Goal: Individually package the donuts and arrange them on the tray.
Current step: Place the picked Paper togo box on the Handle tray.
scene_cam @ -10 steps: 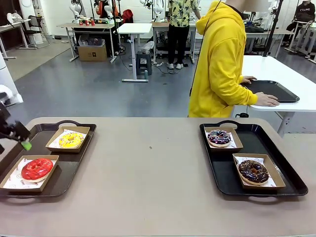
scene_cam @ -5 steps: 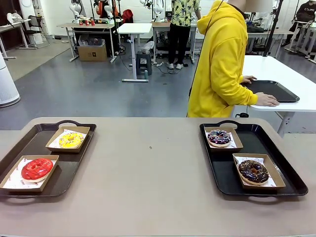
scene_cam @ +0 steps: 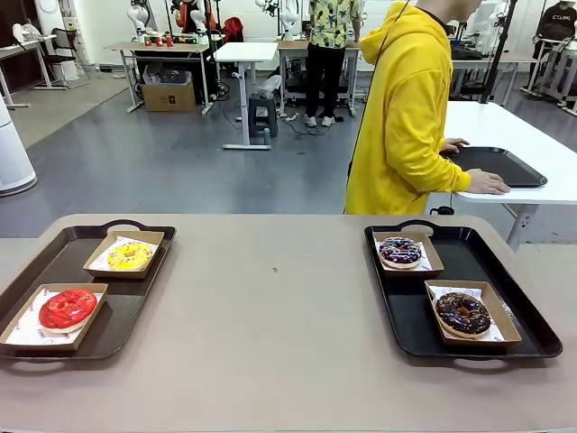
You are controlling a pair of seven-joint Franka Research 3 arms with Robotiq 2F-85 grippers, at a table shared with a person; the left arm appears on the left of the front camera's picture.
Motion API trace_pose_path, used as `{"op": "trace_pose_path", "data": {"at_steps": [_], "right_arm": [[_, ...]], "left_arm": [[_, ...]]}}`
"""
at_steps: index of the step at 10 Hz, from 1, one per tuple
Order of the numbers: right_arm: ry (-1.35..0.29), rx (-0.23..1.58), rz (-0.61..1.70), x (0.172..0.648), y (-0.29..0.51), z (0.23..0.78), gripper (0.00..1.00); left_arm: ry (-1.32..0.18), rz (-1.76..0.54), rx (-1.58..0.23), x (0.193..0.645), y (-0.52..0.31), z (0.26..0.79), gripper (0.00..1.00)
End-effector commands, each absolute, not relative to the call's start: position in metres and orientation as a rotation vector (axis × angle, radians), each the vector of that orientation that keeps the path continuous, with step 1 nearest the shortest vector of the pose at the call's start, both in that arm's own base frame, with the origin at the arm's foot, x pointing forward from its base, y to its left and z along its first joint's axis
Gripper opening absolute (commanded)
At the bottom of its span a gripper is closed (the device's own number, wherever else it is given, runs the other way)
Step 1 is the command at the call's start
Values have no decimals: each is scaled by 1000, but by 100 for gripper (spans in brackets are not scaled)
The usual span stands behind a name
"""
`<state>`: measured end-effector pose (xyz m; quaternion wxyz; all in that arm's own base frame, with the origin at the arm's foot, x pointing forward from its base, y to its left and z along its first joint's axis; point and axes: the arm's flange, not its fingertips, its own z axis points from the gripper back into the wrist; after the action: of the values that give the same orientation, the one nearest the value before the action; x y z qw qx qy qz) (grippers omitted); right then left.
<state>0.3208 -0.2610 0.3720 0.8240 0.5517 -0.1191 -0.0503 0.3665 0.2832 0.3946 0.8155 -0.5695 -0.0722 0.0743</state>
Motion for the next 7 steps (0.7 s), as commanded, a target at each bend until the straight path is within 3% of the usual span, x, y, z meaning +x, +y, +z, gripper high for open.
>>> {"op": "trace_pose_path", "data": {"at_steps": [1, 4, 7], "right_arm": [[-252, 1189, -126, 322, -259, 374, 100], [-252, 1189, -126, 322, -259, 374, 100], [-252, 1189, -126, 322, -259, 374, 100]], "left_arm": [[-133, 124, -1207, 358, 298, 397, 100], [-167, 151, -1199, 339, 311, 396, 100], [-135, 174, -1225, 351, 303, 388, 100]]}}
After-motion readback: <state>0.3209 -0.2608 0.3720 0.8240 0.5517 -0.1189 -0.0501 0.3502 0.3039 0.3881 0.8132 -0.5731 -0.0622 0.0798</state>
